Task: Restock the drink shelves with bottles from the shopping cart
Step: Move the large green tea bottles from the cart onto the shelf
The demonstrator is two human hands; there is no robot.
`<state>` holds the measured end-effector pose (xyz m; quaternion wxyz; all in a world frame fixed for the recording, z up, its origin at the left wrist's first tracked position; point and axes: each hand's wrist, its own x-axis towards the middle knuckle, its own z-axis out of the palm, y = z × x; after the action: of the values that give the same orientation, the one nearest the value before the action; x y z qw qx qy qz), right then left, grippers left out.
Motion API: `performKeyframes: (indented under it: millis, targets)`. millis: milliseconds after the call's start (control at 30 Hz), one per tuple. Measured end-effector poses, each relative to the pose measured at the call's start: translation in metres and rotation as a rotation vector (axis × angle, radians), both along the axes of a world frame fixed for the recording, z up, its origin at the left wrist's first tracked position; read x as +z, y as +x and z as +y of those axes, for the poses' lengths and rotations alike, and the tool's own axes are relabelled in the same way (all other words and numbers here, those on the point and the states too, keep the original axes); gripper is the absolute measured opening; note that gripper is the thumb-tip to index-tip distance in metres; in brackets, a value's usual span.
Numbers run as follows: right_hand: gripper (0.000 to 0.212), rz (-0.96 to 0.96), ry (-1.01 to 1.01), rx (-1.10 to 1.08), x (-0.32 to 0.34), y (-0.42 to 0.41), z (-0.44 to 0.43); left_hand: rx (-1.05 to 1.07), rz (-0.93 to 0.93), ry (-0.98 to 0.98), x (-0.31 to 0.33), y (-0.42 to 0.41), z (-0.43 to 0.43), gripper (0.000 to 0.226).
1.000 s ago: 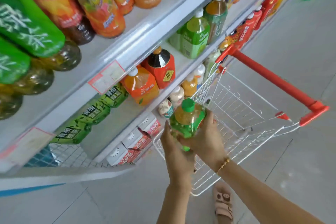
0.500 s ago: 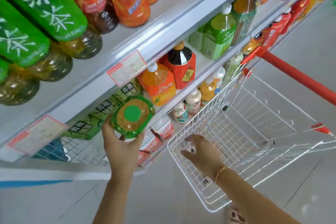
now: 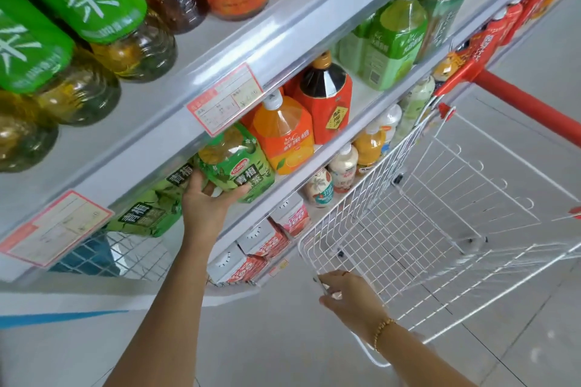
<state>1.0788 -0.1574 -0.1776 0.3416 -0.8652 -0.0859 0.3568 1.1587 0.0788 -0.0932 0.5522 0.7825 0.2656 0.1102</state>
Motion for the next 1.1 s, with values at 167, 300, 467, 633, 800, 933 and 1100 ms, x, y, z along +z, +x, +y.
performKeyframes:
  millis: [167,300,467,633,800,933,1100]
  targets:
    - [0.038,0.0,-0.037,-0.015,-0.001,-0.001,0.007,0.085,-0.071,-0.021,-0.004,0.0,-0.008,0.056]
    - [0.041,0.047,-0.055,-0.039,0.005,-0.004,0.005,0.132,-0.054,0.015,-0.002,0.0,-0.013,0.05]
    - [0.041,-0.007,-0.081,-0.111,0.045,0.012,-0.023,0.165,0.166,0.074,0.006,-0.014,-0.03,0.054]
    - [0.035,-0.326,-0.214,-0.234,0.129,0.073,-0.114,0.055,0.17,0.346,0.033,-0.052,-0.092,0.031]
    - [0.068,-0.604,-0.407,-0.284,0.177,0.15,-0.213,-0.188,0.17,0.174,0.048,-0.068,-0.17,0.007]
    - [0.071,-0.271,-0.611,-0.283,0.17,0.213,-0.279,-0.176,0.19,0.107,0.054,-0.053,-0.239,0.013]
    - [0.049,-0.185,-0.609,0.121,0.163,0.224,-0.307,-0.204,0.312,-0.067,0.054,-0.039,-0.351,0.013]
